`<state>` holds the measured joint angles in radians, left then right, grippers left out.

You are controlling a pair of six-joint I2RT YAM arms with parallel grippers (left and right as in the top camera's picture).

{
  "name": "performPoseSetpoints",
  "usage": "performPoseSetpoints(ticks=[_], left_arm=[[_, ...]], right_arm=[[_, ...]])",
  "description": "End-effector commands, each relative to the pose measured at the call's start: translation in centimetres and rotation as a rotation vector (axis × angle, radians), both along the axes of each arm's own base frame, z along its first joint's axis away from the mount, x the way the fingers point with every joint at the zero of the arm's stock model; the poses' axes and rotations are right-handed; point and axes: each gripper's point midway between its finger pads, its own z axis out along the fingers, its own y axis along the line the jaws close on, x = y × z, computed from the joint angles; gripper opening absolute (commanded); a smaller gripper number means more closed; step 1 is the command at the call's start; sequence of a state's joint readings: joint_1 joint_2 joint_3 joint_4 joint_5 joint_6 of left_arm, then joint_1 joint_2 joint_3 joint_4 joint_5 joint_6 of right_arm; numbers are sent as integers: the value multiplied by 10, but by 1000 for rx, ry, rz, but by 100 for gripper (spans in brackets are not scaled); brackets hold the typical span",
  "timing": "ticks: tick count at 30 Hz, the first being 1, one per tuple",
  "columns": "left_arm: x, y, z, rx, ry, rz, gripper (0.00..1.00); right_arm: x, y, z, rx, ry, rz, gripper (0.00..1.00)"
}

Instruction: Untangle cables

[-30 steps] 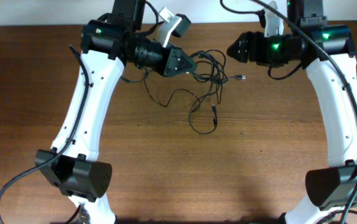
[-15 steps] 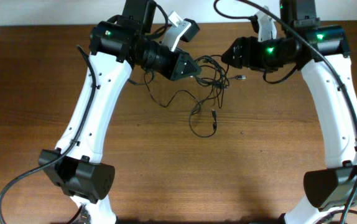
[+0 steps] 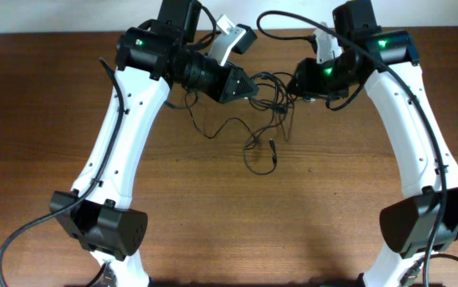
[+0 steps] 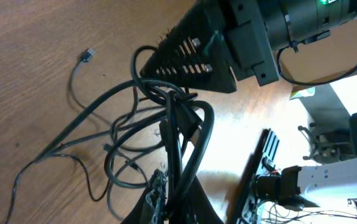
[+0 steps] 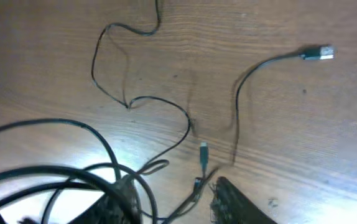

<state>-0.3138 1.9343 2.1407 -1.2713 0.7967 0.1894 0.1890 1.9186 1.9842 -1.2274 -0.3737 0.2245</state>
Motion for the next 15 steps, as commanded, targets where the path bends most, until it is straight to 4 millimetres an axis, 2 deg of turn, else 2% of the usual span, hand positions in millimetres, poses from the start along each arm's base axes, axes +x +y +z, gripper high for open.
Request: performPoseSetpoints(ticks=[1, 2, 4, 6, 10, 15], left_arm=[[8, 11, 0, 68, -51, 50, 0], [12, 15, -4, 101, -62, 70, 0], [18, 22, -8, 146, -80, 98, 0], [26, 29, -12, 194, -111, 132, 0], [37, 36, -13, 238, -151, 172, 0], [59, 71, -22, 375, -169, 346, 0]], right_arm=[[14, -20, 23, -14, -73, -57, 9], [16, -24, 33, -3, -95, -74, 4], [19, -36, 60, 6, -164, -102, 4], [12, -53, 102, -9, -259, -144, 4], [-12, -63, 135, -16, -314, -159, 4], [-43, -70, 164, -19, -374, -156, 4]])
